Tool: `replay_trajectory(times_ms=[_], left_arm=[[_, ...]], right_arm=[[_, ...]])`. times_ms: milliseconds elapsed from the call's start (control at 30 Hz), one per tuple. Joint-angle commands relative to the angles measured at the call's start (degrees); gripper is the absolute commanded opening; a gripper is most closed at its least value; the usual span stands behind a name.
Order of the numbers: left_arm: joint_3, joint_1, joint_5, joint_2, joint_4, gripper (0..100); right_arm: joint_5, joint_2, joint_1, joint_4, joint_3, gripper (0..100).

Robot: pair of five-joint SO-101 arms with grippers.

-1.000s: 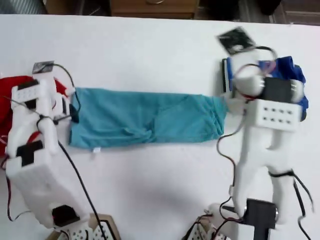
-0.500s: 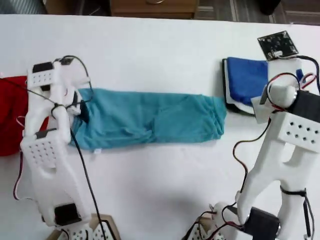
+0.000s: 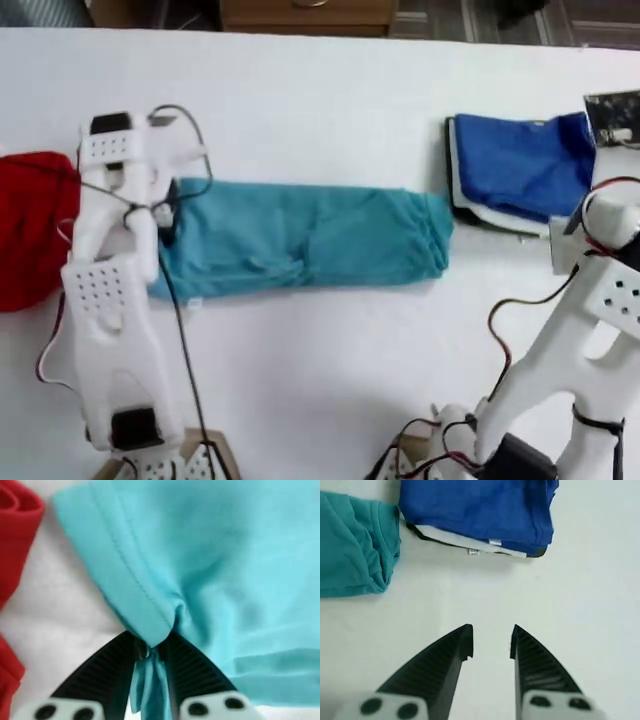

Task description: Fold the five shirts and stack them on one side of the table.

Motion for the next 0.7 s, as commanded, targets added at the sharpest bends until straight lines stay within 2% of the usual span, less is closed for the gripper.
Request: replay_trajectory(times_ms=[0,200,333,533,667], left_arm=[[3.03,-5.01,-0.97,-6.68,0.97,3],[16.31,-6.59,-4.66,-25.58,0.97,3],[24.48,-5.54,-5.54,-36.66,0.88,3],[27.91,4.4,-4.66,-48.18,0.88,3],[26.68,14.68,-0.88,-54.95,0.79,3]], right_arm=[[0.44,-2.24,0.48,-1.01,6.15,12.6],[0.53,-2.33,2.24,-12.53,20.84,12.6],[0.53,-2.33,3.74,-16.66,26.9,12.6],[4.92,-2.33,7.08,-23.6,37.19,12.6],[7.56,-2.33,13.67,-31.87,43.87,12.6]])
